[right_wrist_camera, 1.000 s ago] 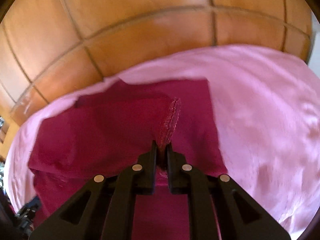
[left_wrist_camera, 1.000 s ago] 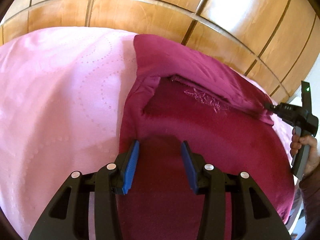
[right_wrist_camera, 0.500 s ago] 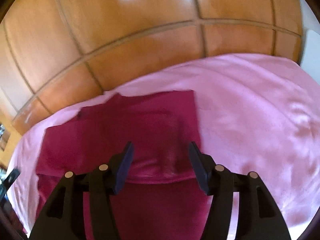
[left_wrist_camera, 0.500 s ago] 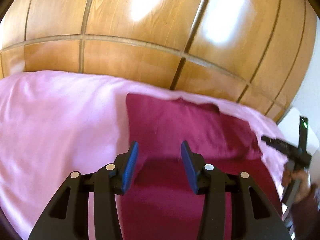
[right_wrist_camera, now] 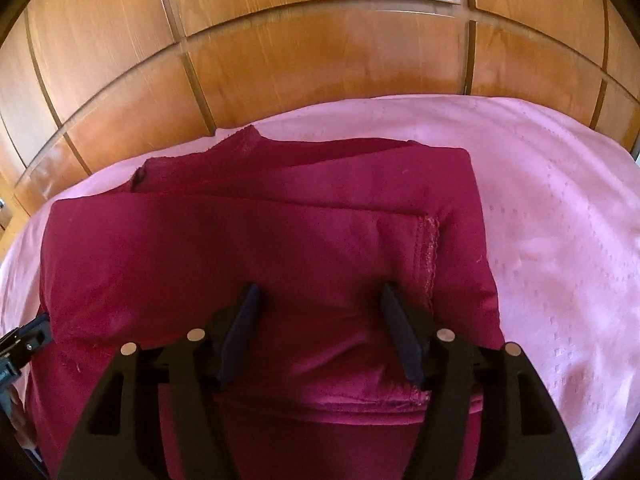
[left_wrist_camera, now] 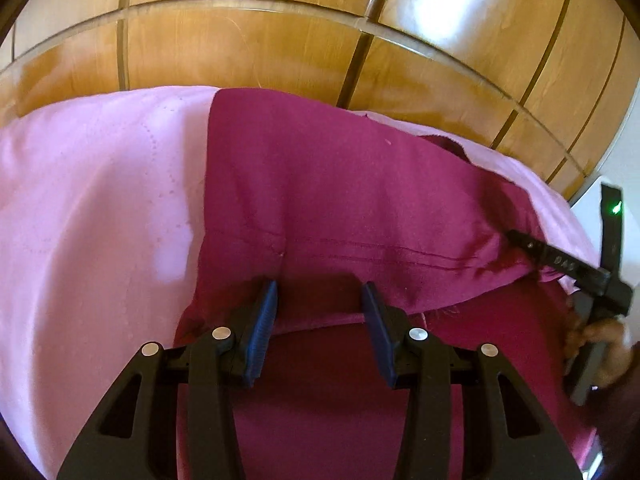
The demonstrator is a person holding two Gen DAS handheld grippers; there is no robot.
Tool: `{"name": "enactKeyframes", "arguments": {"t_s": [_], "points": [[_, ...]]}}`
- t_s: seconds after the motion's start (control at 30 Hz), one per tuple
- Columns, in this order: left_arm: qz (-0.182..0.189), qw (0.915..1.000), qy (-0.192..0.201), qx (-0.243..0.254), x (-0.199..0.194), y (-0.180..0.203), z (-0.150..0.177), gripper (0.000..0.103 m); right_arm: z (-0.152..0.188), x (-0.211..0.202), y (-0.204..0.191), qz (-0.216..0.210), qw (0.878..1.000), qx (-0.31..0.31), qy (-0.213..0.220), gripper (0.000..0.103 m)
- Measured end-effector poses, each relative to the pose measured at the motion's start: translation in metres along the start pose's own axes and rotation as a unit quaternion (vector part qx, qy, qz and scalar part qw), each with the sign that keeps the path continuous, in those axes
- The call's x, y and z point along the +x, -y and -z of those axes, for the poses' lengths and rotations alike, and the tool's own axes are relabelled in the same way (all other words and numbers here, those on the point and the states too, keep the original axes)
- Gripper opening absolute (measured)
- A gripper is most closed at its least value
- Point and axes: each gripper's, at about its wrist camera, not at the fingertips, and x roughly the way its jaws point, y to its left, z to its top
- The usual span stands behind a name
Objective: Fold small clothes
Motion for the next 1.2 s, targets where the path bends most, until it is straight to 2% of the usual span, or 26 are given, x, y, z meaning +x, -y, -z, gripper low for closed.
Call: {"name": "enactKeyframes", "arguments": {"t_s": [0.1,0.23,0.27,0.3,0.43,0.53,0.57,0.6,0.67,0.7,0.73,0.77,0.8,0.87,1.03,1.1,1.2], "points": [[0.032,0.9981,0.017,-0.049,-0.016,-0.02,-0.008,0.043,0.002,0.0,-0.002,0.005,1.0,-0.007,0.006,0.064],[0.032,0.993,0.031,-0.11,-0.021,-0.058,-0.034,0.043,0.004,-0.001,-0.003,0.005,1.0,-0.007,0.011,0.065],[0.032,0.9918,0.028,-0.121,-0.017,-0.067,-0.041,0.05,0.004,-0.001,-0.003,0.005,1.0,-0.007,0.012,0.065],[0.038,0.9906,0.026,-0.129,-0.013,-0.072,-0.046,0.061,0.005,-0.001,-0.003,0.005,1.0,-0.007,0.014,0.065],[0.077,0.9814,0.002,-0.175,0.016,-0.097,-0.069,0.063,0.006,0.0,-0.006,0.008,1.0,-0.01,0.015,0.066],[0.092,0.9769,-0.009,-0.193,0.035,-0.106,-0.08,0.063,0.006,-0.002,-0.006,0.008,1.0,-0.01,0.016,0.066],[0.1,0.9763,-0.011,-0.192,0.04,-0.105,-0.082,0.054,0.006,-0.002,-0.006,0.008,1.0,-0.01,0.017,0.066],[0.102,0.9771,-0.011,-0.186,0.042,-0.104,-0.083,0.036,0.006,-0.002,-0.006,0.008,1.0,-0.01,0.017,0.066],[0.099,0.9823,-0.003,-0.159,0.042,-0.091,-0.084,0.026,0.006,-0.001,-0.006,0.009,1.0,-0.011,0.018,0.066],[0.094,0.9849,0.004,-0.145,0.041,-0.085,-0.083,0.021,0.006,-0.001,-0.006,0.009,1.0,-0.011,0.018,0.066],[0.07,0.99,0.013,-0.121,0.039,-0.076,-0.078,0.02,0.006,-0.001,-0.006,0.009,1.0,-0.011,0.019,0.066],[0.037,0.9941,0.019,-0.1,0.039,-0.07,-0.075,0.019,0.007,-0.001,-0.006,0.01,1.0,-0.011,0.019,0.066],[-0.02,0.9975,0.021,-0.065,0.044,-0.061,-0.07,0.019,0.007,0.0,-0.006,0.01,1.0,-0.012,0.02,0.066],[-0.073,0.9968,0.014,-0.031,0.06,-0.054,-0.064,0.019,0.007,0.0,-0.007,0.012,1.0,-0.015,0.02,0.067],[-0.116,0.9931,0.014,-0.007,0.065,-0.045,-0.062,0.021,0.007,0.001,-0.007,0.012,1.0,-0.017,0.02,0.067],[-0.137,0.9903,0.019,-0.008,0.057,-0.041,-0.062,0.029,0.007,0.001,-0.006,0.011,1.0,-0.016,0.021,0.067],[-0.148,0.988,0.044,-0.007,0.025,-0.031,-0.053,0.03,0.007,0.001,-0.005,0.009,1.0,-0.015,0.021,0.067]]}}
